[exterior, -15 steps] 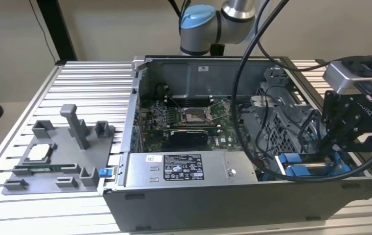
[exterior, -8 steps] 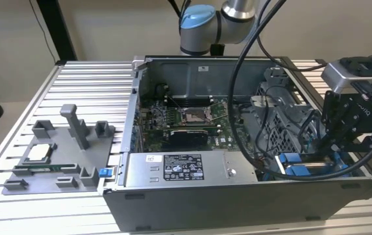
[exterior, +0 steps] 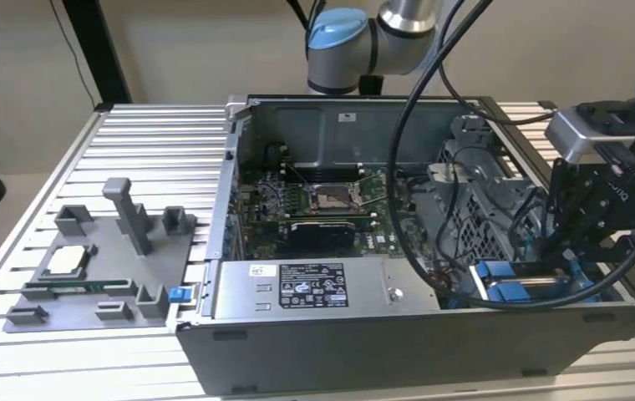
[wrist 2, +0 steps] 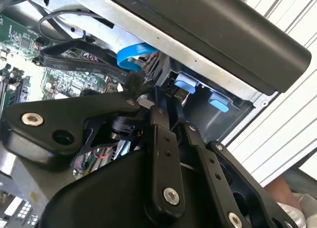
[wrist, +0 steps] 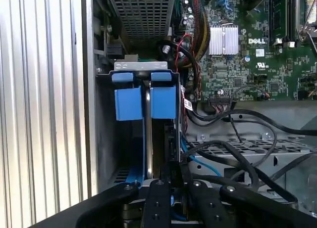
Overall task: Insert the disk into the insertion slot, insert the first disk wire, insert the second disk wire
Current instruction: 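Insert the first disk wire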
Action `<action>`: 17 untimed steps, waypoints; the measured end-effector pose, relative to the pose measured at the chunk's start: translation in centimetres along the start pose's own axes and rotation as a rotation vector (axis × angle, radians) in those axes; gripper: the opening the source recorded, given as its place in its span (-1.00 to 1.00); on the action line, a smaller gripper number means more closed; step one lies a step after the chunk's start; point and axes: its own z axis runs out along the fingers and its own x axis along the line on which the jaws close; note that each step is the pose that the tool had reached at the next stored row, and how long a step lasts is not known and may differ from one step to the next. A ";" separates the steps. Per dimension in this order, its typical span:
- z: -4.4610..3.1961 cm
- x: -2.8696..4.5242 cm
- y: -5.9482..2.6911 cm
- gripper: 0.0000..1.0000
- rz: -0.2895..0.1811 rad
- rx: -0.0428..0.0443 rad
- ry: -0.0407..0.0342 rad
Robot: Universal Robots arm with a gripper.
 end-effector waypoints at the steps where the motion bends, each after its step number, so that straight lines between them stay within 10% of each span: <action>1: 0.13 0.00 -0.01 -1.00 0.001 0.0002 0.0007; 17: 0.15 0.01 0.00 -1.00 0.003 0.0000 -0.0018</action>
